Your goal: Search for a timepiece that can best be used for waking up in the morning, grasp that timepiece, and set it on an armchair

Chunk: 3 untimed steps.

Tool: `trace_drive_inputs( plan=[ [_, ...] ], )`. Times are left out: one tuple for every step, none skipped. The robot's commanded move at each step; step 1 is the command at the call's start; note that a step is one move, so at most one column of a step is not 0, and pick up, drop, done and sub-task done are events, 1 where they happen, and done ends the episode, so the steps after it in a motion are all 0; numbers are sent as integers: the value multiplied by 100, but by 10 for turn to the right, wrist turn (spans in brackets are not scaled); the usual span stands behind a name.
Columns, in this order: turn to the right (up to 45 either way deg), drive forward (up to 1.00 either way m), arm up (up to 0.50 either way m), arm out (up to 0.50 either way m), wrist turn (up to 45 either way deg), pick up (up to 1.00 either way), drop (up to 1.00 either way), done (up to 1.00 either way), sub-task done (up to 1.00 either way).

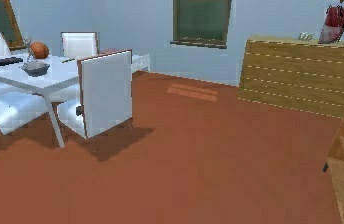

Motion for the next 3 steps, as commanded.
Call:
trace_drive_inputs(
  plan=[
    [0, 0, 0, 0, 0, 100, 0, 0, 0],
    [0, 0, 10, 0, 0, 0, 0, 0, 0],
    [0, 0, 24, 0, 0, 0, 0, 0, 0]
  ],
)
